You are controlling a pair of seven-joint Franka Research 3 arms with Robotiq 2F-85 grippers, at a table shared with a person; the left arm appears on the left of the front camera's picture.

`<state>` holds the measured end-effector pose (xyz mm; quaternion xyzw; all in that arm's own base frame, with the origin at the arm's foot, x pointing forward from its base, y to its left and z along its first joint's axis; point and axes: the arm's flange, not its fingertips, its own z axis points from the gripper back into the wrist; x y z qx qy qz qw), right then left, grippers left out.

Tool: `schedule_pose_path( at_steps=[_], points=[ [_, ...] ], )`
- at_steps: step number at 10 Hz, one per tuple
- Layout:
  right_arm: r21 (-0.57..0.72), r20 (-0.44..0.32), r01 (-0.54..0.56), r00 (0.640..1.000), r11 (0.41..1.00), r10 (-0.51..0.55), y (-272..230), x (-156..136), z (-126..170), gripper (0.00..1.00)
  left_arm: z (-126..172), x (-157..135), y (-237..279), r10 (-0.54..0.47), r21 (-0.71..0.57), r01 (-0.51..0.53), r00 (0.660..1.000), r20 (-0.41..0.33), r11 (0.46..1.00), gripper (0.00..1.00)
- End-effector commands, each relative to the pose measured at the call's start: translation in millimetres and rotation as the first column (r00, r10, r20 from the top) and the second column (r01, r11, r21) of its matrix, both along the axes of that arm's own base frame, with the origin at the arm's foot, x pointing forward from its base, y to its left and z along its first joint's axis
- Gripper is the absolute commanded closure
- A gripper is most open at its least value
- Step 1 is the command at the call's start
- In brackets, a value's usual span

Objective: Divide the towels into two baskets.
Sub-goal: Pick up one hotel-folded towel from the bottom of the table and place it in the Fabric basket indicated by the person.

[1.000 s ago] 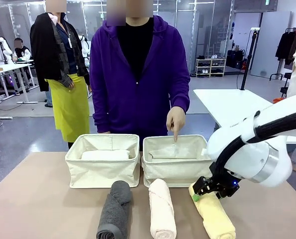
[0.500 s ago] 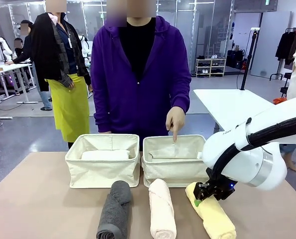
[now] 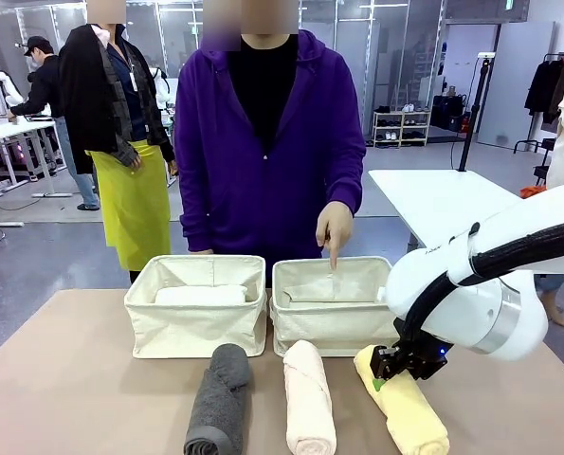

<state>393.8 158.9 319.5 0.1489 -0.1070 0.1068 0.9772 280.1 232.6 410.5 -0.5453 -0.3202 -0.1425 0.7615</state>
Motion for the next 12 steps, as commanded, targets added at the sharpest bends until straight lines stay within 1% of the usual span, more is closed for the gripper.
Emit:
schedule_pose_path(
  at_steps=[1, 2, 3, 4, 5, 6, 7, 8, 9, 10, 11, 12],
  points=[
    [-0.004, -0.001, -0.008, 1.0, 1.0, 0.008, 1, 0, -1, 0.99, 2, -6, 0, -0.01, -0.001, 0.01, 1.0, 0.008, 1.0, 0.0],
    [0.0, 0.0, 0.0, 1.0, 1.0, 0.0, 0, 0, 0, 0.59, 2, -6, 0, -0.01, -0.001, 0.01, 1.0, 0.008, 1.0, 0.0],
    [-0.056, 0.074, -0.161, 0.984, 0.985, 0.165, 4, -13, 28, 0.59, 2, -6, 0, -0.01, -0.001, 0.01, 1.0, 0.008, 1.0, 0.0],
    [-0.108, 0.076, -0.324, 0.94, 0.94, 0.333, 12, -21, 51, 0.59, 2, -6, 0, -0.01, -0.001, 0.01, 1.0, 0.008, 1.0, 0.0],
    [-0.151, 0.068, -0.438, 0.89, 0.886, 0.452, 18, -22, 72, 0.59, 2, -6, 0, -0.01, -0.001, 0.01, 1.0, 0.008, 1.0, 0.0],
    [-0.206, 0.087, -0.494, 0.851, 0.845, 0.518, 27, -20, 95, 0.59, 2, -6, 0, -0.01, -0.001, 0.01, 1.0, 0.008, 1.0, 0.0],
    [-0.279, 0.085, -0.564, 0.791, 0.777, 0.605, 38, -14, 117, 0.59, 2, -6, 0, -0.01, -0.001, 0.01, 1.0, 0.008, 1.0, 0.0],
    [-0.386, 0.084, -0.61, 0.724, 0.692, 0.685, 54, -3, 141, 0.59, 2, -6, 0, -0.01, -0.001, 0.01, 1.0, 0.008, 1.0, 0.0],
    [-0.478, 0.093, -0.636, 0.649, 0.605, 0.755, 68, 11, 158, 0.59, 2, -6, 0, -0.01, -0.001, 0.01, 1.0, 0.008, 1.0, 0.0],
    [-0.588, 0.099, -0.641, 0.549, 0.494, 0.83, 82, 25, 170, 0.59, 2, -6, 0, -0.01, -0.001, 0.01, 1.0, 0.008, 1.0, 0.0],
    [-0.627, 0.111, -0.669, 0.431, 0.399, 0.896, 95, 39, 180, 0.59, 2, -6, 0, -0.01, -0.001, 0.01, 1.0, 0.008, 1.0, 0.0],
    [-0.66, 0.139, -0.674, 0.324, 0.332, 0.936, 110, 58, 189, 0.59, 2, -6, 0, -0.01, -0.001, 0.01, 1.0, 0.008, 1.0, 0.0]
  ],
)
